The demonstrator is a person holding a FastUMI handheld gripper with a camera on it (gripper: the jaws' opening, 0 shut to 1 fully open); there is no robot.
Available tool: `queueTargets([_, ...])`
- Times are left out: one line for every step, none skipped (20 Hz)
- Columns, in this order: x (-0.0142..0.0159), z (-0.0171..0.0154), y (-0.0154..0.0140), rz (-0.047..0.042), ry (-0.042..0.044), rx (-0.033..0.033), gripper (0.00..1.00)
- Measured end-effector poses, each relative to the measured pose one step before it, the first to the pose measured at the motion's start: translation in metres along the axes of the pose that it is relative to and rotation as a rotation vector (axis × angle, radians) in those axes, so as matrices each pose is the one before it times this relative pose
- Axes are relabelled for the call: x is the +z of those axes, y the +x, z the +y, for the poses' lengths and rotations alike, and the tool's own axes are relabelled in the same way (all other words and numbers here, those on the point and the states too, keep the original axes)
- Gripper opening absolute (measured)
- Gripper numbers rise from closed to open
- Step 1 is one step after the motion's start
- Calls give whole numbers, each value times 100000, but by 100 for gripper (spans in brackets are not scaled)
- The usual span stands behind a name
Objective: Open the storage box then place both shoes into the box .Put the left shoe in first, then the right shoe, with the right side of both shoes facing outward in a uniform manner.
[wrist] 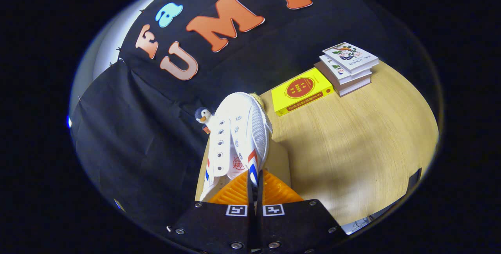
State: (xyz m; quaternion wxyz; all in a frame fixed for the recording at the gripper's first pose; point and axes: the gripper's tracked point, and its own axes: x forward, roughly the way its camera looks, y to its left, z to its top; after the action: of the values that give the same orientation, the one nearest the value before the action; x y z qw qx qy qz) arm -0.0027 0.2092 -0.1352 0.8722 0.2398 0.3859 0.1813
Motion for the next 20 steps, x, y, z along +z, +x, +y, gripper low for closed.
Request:
queueTargets([-659, 912, 872, 945, -1540, -506, 0])
queueTargets([-647, 752, 765, 984, -1842, -728, 0])
queueTargets([-752, 539, 947, 1127, -1888, -1389, 0])
queueTargets([-710, 370, 816, 1083, -1806, -1769, 0])
queueTargets([-725, 180, 954, 1128, -1492, -2041, 0])
queueTargets([-617, -19, 890, 1166, -1083, -2131, 0])
queueTargets([-677, 36, 823, 983, -1058, -2084, 0])
queueTargets([-452, -241, 837, 575, -1228, -2711, 0])
queueTargets([-659, -363, 689, 1492, -1920, -3479, 0])
queueTargets([-529, -466, 677, 1047, -1883, -3901, 0])
queueTargets([-422, -263, 482, 753, -1980, -3442, 0])
queueTargets([-338, -129, 588, 708, -1522, -2680, 0])
queueTargets([-312, -59, 523, 842, -1012, -1922, 0])
queueTargets([-520, 102, 393, 1496, -1096, -1423, 0])
queueTargets([-463, 64, 424, 1082, -1697, -1029, 1])
queueTargets([-315, -32, 326, 1195, -1092, -1350, 3])
queueTargets([-34, 402, -149, -274, -168, 282, 4])
queueTargets([509, 962, -76, -2141, -40, 2957, 8])
queueTargets([596, 492, -630, -2332, -392, 726, 22])
queueTargets([926, 368, -878, -2500, -1384, 879, 25])
